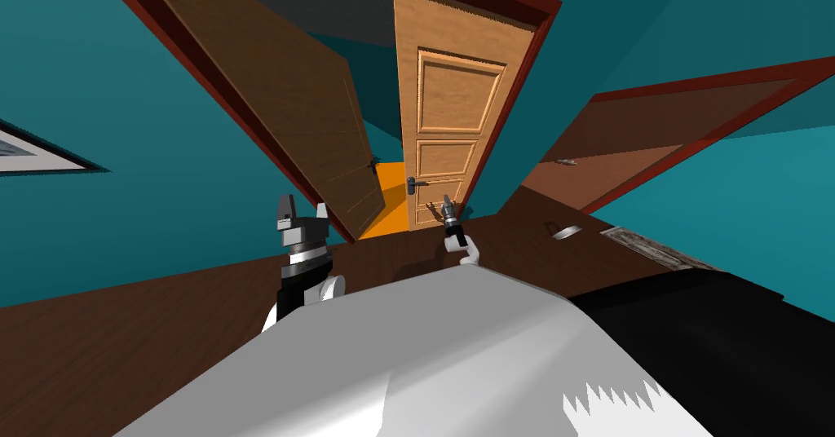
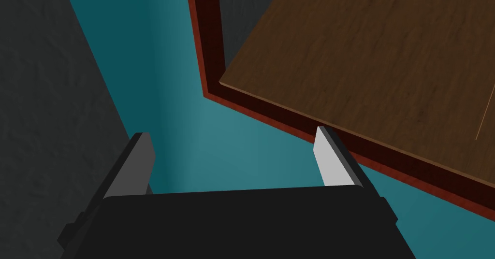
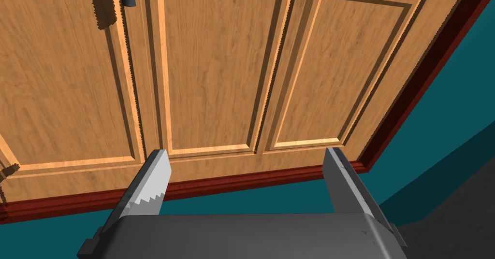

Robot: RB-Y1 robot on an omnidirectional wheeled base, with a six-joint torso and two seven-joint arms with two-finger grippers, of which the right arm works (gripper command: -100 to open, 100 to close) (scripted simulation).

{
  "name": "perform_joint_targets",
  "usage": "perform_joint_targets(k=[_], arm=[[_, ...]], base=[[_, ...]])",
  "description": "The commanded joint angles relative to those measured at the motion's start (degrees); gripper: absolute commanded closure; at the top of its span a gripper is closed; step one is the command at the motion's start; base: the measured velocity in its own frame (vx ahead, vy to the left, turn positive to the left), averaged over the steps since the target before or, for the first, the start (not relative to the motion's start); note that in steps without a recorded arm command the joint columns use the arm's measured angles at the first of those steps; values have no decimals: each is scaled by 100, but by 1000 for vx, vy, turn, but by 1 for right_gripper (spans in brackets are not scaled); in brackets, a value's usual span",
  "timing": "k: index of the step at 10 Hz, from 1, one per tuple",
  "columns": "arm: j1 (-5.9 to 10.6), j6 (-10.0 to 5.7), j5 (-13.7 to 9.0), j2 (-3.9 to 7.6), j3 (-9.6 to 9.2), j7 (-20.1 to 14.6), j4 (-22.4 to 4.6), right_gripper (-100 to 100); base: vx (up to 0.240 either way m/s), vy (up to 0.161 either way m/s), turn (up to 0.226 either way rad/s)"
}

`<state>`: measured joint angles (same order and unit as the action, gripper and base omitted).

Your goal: Push the door open

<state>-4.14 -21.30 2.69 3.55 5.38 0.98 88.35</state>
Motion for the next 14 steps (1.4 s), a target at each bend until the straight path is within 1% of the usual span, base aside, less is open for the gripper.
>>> perform_joint_targets(k=[1, 7, 12, 14], arm=[[153, 29, -18, -20, 15, 12, -244, -100], [587, 128, -76, -122, 39, 55, -986, -100], [908, 201, -119, -230, 56, 86, -1534, -100], [1131, 251, -149, -324, 68, 108, -1916, -100]], base=[[95, -17, 25], [97, -7, 23], [102, -14, 22], [135, -18, 33]])
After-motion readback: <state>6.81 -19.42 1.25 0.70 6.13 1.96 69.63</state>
